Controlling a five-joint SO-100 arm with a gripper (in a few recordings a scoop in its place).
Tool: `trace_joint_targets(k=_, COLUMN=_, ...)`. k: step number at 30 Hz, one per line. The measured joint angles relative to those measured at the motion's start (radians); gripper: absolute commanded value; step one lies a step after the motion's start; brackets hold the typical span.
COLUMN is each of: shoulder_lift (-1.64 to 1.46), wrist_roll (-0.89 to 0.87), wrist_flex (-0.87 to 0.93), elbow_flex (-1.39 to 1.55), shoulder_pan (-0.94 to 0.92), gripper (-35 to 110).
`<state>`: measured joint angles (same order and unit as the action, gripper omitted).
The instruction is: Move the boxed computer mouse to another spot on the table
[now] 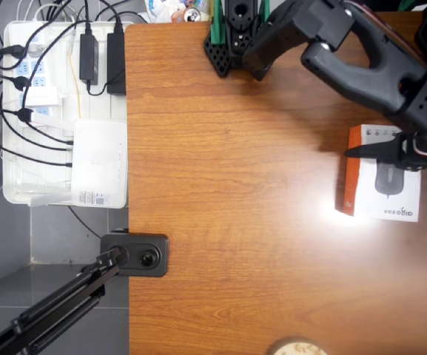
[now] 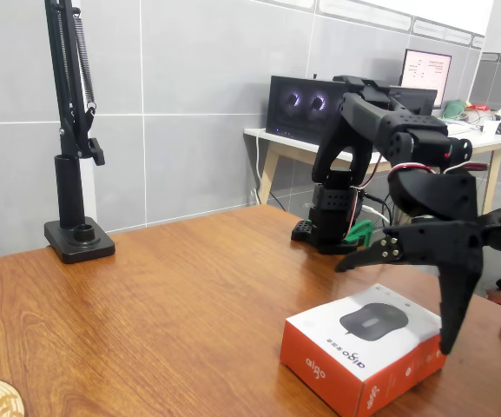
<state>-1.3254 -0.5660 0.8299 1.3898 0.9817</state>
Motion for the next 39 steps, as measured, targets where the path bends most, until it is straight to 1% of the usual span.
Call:
trace_joint_targets(k=5, shoulder_lift=0.025, wrist_roll=0.000, wrist_flex=-0.048, elbow_flex=0.078, shoulder_pan=-0.002, gripper=98)
trace_joint_targets(k=8, shoulder_lift=0.041, wrist_roll=-0.006, wrist_flex=-0.072, elbow_flex=0.117, shoulder_pan=-0.014, gripper=92)
trace_joint_targets(k=9, shoulder_lift=0.049, wrist_roll=-0.015, wrist_flex=-0.077, elbow_flex=0.124, shoulder_pan=-0.014, gripper=84)
trace_joint_targets(k=11, shoulder_lift=0.060, wrist_roll=-0.031, wrist_flex=-0.069, elbow_flex=0.123, shoulder_pan=-0.018, gripper=64)
trace_joint_targets(k=13, shoulder_lift=0.054, wrist_roll=-0.083, wrist_flex=-0.020, elbow_flex=0.117, shoulder_pan=-0.028, gripper=45)
trace_joint_targets(k=16, shoulder_lift=0.054, wrist_roll=-0.138, wrist_flex=0.054, elbow_flex=0.080, shoulder_pan=-0.048, gripper=19)
trace_joint_targets(k=17, shoulder_lift=0.054, wrist_roll=-0.164, wrist_flex=0.077, elbow_flex=0.061, shoulder_pan=-0.055, gripper=11)
trace_joint_targets(k=19, shoulder_lift=0.072, wrist_roll=-0.224, wrist_flex=0.121, elbow_flex=0.017, shoulder_pan=-0.074, gripper=1)
trace_joint_targets(k=22, shoulder_lift=0.075, wrist_roll=-0.314, wrist_flex=0.167, elbow_flex=-0.061, shoulder_pan=-0.129, gripper=0)
trace_joint_targets(k=25, shoulder_lift=0.080, wrist_roll=-0.407, wrist_flex=0.187, elbow_flex=-0.156, shoulder_pan=-0.241, gripper=0)
trace_joint_targets(k=27, shoulder_lift=0.078, wrist_roll=-0.434, wrist_flex=0.190, elbow_flex=-0.224, shoulder_pan=-0.316, gripper=1)
trace_joint_targets(k=30, shoulder_lift=0.055, wrist_roll=-0.446, wrist_flex=0.193, elbow_flex=-0.238, shoulder_pan=-0.465, gripper=0)
trace_joint_targets(k=34, shoulder_lift=-0.066, wrist_roll=-0.431, wrist_flex=0.219, elbow_flex=-0.103, shoulder_pan=-0.758, gripper=0)
trace_joint_targets(k=39, shoulder_lift=-0.270, wrist_roll=-0.419, wrist_flex=0.219, elbow_flex=0.242, shoulder_pan=-1.080, gripper=0)
